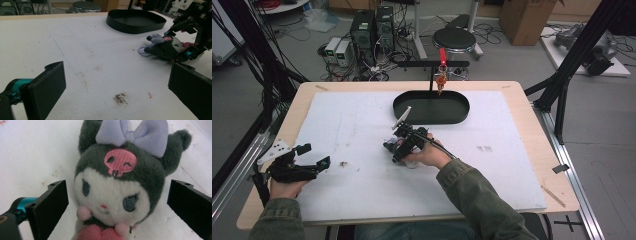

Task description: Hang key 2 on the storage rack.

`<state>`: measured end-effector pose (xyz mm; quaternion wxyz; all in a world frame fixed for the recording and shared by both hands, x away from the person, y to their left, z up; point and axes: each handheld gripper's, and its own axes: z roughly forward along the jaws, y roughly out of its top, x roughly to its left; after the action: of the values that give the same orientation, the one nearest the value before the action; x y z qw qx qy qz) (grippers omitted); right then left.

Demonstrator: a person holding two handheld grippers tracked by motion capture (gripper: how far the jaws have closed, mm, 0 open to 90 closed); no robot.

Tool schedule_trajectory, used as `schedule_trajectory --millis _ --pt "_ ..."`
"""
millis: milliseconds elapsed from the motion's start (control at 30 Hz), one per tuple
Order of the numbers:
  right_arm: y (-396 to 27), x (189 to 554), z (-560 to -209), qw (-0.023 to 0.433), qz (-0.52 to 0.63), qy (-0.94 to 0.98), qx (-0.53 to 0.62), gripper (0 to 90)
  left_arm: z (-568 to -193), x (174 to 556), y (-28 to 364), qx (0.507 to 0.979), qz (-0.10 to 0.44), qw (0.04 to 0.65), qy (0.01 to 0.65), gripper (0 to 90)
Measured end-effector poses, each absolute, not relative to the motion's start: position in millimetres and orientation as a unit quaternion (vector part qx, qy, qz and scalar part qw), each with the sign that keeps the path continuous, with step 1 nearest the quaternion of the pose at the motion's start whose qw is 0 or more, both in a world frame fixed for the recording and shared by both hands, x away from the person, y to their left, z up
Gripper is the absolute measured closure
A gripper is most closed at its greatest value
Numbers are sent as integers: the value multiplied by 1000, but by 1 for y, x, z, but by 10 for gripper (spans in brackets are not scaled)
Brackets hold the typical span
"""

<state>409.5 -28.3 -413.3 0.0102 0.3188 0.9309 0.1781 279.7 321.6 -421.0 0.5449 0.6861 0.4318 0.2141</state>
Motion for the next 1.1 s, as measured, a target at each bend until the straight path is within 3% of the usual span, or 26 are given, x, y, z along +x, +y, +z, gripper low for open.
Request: schedule_trajectory --millis 100,167,233,400,1100 --pt "-28 409 -413 13 174 932 318 82 -421 280 322 686 214 545 432 18" --pt "-28 408 -413 17 172 931 322 222 -421 280 322 686 214 545 432 18" --pt "-27 408 -414 15 168 932 322 296 -421 280 322 686 214 545 431 18" --pt "-27 407 -412 9 167 932 321 399 -421 280 321 686 215 544 432 18" --pt "-70 412 -371 3 228 914 337 419 -421 280 321 686 216 544 433 18"
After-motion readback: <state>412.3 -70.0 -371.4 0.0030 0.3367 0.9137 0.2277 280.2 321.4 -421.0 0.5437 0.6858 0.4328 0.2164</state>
